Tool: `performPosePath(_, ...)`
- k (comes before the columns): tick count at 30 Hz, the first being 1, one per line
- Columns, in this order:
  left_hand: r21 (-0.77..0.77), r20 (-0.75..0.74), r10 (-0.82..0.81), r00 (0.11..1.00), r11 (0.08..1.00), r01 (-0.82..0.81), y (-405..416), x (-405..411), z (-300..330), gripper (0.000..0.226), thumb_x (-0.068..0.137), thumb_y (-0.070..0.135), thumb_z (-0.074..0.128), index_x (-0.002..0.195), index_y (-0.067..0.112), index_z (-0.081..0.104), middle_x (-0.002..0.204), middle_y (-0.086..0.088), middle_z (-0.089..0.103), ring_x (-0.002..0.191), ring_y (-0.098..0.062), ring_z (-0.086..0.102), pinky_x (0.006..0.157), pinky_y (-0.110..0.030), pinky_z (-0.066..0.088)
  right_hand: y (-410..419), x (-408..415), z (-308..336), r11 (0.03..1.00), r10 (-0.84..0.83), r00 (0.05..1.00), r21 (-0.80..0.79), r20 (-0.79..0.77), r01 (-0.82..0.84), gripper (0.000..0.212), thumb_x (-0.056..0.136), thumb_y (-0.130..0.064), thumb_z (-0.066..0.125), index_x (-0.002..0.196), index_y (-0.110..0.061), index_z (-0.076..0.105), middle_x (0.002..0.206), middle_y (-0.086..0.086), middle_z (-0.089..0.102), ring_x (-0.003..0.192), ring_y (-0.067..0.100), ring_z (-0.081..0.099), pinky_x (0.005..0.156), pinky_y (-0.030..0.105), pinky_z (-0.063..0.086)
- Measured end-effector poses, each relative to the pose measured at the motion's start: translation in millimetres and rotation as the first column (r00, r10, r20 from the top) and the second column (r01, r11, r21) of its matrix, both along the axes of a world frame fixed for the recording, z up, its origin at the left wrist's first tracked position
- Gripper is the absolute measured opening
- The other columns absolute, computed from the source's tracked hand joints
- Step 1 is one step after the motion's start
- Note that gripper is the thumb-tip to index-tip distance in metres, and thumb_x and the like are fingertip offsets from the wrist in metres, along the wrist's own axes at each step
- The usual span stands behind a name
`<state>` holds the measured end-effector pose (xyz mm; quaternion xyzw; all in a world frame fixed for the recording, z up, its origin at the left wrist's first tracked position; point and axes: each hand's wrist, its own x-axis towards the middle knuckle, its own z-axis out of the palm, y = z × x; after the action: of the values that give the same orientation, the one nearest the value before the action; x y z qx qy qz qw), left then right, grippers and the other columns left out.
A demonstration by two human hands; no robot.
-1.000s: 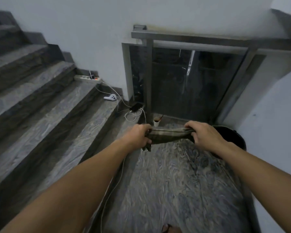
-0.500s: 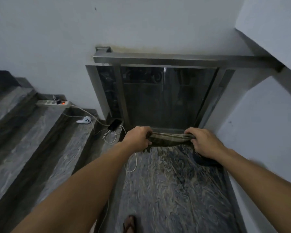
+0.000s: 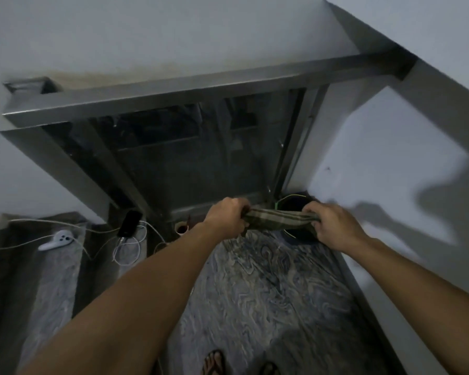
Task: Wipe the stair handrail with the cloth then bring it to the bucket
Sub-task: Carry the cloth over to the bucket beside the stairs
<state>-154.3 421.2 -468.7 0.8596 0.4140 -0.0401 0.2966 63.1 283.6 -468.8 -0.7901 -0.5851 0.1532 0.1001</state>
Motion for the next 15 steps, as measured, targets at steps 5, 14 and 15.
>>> performPosePath(5, -0.015, -0.028, -0.057, 0.998, 0.998, 0.056, 25, 62, -42, 0.036, 0.079, 0.023, 0.070, 0.114, 0.021, 0.061, 0.116, -0.012, 0.065, 0.108, -0.032, 0.061, 0.089, -0.041, 0.052, 16, 53, -49, 0.996, -0.069, 0.997, -0.060, 0.026, 0.070, 0.033, 0.077, -0.009, 0.059, 0.106, -0.024, 0.061, 0.105, 0.015, 0.065, 0.097, 0.034, 0.059, 0.076, 0.037, 0.049)
performPosePath(14, -0.005, 0.008, -0.095, 0.995, 0.995, 0.095, 77, 175, -199, 0.035, 0.077, 0.027, 0.070, 0.111, 0.026, 0.062, 0.116, -0.010, 0.066, 0.108, -0.031, 0.062, 0.090, -0.038, 0.052, 60, 153, -204, 0.978, -0.196, 0.980, -0.071, 0.031, 0.197, 0.032, 0.073, -0.007, 0.058, 0.100, -0.025, 0.063, 0.103, 0.011, 0.068, 0.095, 0.035, 0.062, 0.078, 0.039, 0.053)
performPosePath(15, 0.008, 0.011, -0.108, 0.994, 0.994, 0.108, 84, 188, -222, 0.035, 0.077, 0.027, 0.070, 0.111, 0.026, 0.062, 0.116, -0.010, 0.066, 0.108, -0.032, 0.062, 0.090, -0.038, 0.052, 66, 163, -228, 0.974, -0.216, 0.976, -0.066, 0.032, 0.218, 0.033, 0.073, -0.009, 0.058, 0.099, -0.027, 0.062, 0.103, 0.011, 0.069, 0.094, 0.034, 0.063, 0.078, 0.040, 0.053)
